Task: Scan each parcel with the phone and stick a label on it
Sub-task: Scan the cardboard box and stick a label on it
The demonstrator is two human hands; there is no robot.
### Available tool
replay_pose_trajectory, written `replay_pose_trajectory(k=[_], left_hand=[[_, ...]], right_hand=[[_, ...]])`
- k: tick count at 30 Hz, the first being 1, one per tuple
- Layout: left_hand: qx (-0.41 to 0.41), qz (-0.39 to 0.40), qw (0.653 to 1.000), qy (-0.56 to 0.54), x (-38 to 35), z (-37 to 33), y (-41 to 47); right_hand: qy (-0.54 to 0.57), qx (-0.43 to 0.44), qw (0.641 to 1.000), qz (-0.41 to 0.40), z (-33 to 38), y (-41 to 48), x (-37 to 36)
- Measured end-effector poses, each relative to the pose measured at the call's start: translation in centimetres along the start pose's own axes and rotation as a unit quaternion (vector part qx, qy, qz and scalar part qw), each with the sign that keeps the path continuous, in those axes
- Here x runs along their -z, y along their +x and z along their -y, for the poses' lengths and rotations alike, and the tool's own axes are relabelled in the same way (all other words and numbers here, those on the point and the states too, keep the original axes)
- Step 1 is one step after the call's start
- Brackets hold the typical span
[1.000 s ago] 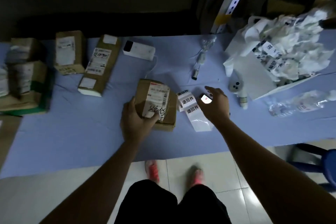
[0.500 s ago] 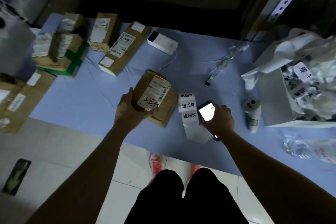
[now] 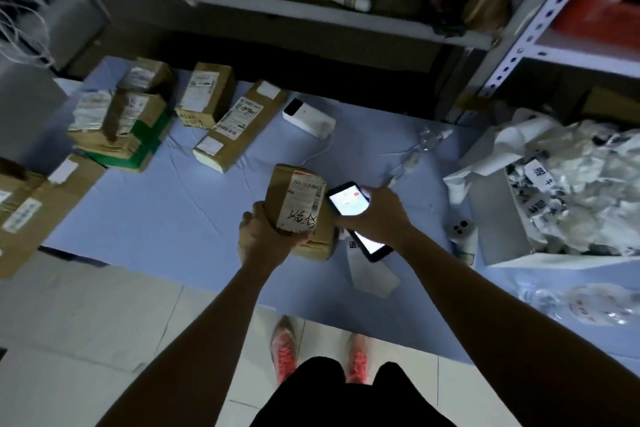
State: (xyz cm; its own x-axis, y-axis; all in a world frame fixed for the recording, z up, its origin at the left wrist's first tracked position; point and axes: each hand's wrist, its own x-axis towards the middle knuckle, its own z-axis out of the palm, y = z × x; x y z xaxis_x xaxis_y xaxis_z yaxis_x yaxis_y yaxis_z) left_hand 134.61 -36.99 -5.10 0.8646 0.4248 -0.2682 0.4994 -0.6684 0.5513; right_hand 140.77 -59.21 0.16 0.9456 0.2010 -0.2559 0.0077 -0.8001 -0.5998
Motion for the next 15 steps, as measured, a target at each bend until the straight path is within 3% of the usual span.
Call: replay_pose_trajectory(k=[4, 10, 15], left_hand=[[-0.003, 0.002, 1.000, -0.030, -0.2, 0.5, 0.3], [-0.036, -0.008, 0.999, -0.038, -0.2, 1.0, 0.3], [-0.042, -0.005, 0.998, -0.051, -0.2, 1.3, 0.3]], right_hand=[[-0.157, 0.039, 0.987, 0.018, 2.6, -1.1, 0.3], [-0.211, -0.051, 0.974, 0.070, 3.6, -1.9, 0.6], [-0.216, -0.091, 0.972, 0.037, 4.7, -2.9, 0.8]])
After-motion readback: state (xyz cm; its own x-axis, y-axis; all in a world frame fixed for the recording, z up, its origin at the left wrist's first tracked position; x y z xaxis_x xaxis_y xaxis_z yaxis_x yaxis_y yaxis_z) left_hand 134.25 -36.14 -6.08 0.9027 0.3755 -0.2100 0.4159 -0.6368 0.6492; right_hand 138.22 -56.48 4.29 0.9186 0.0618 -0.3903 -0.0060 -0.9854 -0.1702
